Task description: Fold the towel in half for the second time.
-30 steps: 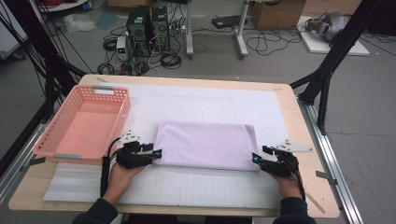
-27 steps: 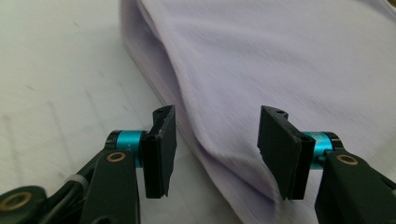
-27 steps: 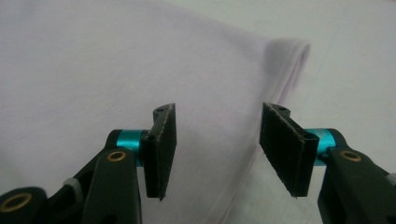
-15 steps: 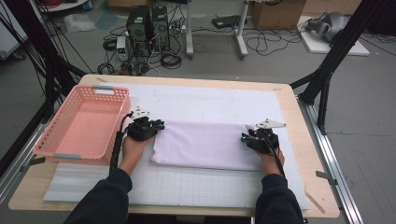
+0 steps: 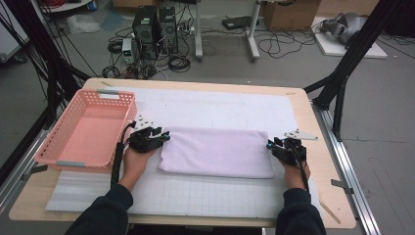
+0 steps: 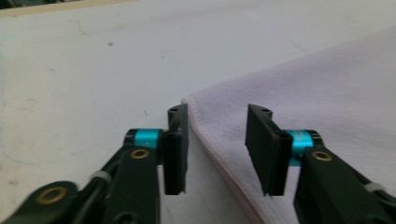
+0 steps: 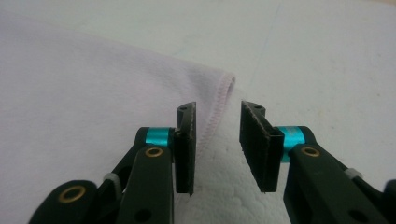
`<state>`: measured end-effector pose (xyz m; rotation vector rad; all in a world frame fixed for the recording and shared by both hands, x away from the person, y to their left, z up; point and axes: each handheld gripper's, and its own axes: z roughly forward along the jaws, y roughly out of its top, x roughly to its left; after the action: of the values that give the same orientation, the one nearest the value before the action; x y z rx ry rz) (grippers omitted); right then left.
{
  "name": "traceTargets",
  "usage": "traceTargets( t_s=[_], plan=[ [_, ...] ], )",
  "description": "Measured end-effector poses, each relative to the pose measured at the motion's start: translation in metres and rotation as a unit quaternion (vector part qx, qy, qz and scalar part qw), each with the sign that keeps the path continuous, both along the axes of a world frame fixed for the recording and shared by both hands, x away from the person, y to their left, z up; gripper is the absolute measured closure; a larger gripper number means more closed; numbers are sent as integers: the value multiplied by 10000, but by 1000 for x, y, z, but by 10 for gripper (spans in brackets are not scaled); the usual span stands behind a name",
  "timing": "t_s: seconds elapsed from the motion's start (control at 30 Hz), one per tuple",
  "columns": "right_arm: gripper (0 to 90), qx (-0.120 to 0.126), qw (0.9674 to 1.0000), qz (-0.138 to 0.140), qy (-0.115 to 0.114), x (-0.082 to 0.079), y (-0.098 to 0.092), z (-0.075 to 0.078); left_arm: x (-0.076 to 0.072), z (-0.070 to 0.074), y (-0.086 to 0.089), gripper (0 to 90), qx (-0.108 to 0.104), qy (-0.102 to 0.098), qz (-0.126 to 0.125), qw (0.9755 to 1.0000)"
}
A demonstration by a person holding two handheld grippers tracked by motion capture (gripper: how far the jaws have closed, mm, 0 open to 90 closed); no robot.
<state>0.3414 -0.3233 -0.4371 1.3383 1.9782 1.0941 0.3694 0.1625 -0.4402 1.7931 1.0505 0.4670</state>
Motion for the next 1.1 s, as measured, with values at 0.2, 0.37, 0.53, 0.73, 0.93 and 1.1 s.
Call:
traceTargets(
  t_s=[0.2,0.37,0.53,0.73,0.93,1.1],
  plan=[
    [757,249,9960,850,-80,-26,10,7,-17,2,5,510,-219,25,-347,9992],
    [731,-70,9920,1202,367,-31,22,-5,-23,-8,2,530,265,530,-310,9978],
    [726,-185,9920,1158,466,-34,17,-9,-28,-11,0,503,520,487,-122,9974],
    [701,-602,9927,947,434,-37,18,-4,-35,-10,-3,512,723,286,-69,9970],
    [518,-113,9954,767,565,-40,5,-6,-39,-12,7,463,12,883,-306,9956],
    [537,-58,9943,826,665,-36,7,-12,-43,-12,3,625,177,842,-635,9943]
  ],
)
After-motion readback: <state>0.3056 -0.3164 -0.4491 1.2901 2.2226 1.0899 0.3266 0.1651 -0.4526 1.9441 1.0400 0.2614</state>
